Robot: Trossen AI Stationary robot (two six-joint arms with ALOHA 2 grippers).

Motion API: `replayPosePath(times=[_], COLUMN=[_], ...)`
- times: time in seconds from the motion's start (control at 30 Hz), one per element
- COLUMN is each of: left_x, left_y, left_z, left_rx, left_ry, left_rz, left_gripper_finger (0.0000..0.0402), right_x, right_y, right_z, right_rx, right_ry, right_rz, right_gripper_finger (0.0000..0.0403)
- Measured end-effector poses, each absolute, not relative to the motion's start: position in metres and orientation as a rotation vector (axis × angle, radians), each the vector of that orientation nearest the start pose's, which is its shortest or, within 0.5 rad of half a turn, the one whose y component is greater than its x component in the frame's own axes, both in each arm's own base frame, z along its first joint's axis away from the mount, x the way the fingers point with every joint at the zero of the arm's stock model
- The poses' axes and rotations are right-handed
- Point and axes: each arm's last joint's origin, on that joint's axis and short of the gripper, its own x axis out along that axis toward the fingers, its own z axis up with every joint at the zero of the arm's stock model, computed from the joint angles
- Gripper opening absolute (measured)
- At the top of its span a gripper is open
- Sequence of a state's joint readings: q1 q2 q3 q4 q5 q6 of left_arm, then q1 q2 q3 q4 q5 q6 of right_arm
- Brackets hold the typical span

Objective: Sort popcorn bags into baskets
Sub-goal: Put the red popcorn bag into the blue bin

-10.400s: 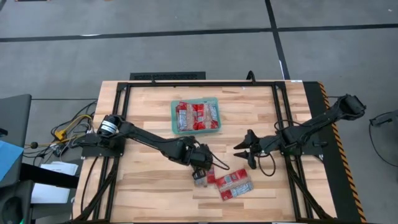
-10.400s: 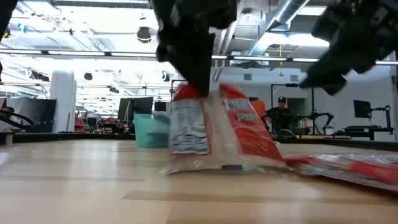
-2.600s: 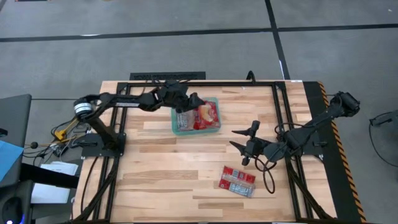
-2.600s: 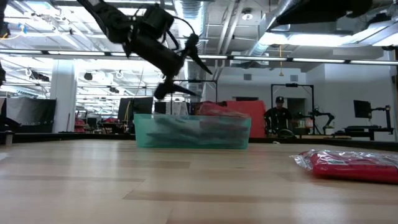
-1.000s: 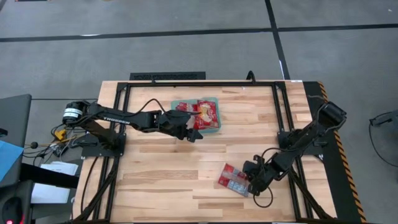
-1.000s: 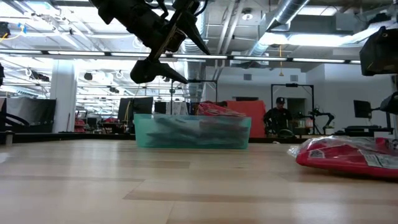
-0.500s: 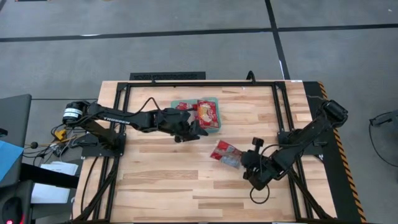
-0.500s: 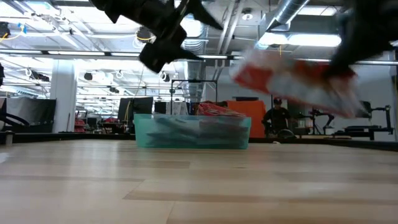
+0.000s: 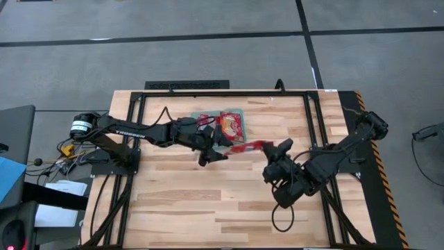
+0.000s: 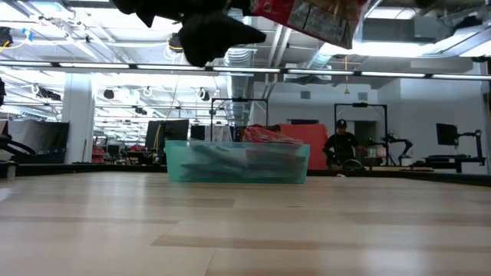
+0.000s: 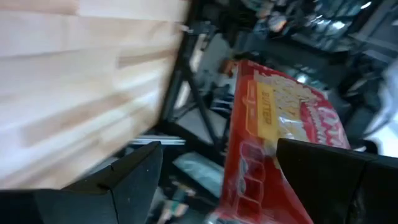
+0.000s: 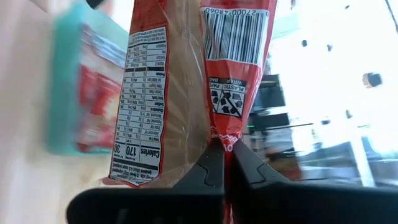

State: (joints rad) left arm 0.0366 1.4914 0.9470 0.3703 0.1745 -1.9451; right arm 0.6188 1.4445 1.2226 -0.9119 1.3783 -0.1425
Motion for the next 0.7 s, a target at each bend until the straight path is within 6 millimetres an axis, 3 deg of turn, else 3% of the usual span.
replayPosePath(times=[0.2,0.37,0.7], left_x=[0.336,0.336,0.336], left_y=[0.011,0.009,0.010], left_z=[0.289,0.292,0.296], left_rx=[-2.034,-2.068,-2.062], left_ry=[0.113,0.107,0.006], left_rz=[-0.039,-0.082,-0.071], left_gripper_finger=[0.0304,0.0304,0.0304], right_x=[0.244,0.250,0.260], right_y=[0.124,0.116,0.123], right_z=[0.307,0.309,0.314], right_rx=[-1.166,-1.170,-1.138], right_ry=[0.727,0.728,0.696], right_rz=[-0.666,-0.734,-0.692], right_gripper_finger=[0.0013,0.0012,0.0015])
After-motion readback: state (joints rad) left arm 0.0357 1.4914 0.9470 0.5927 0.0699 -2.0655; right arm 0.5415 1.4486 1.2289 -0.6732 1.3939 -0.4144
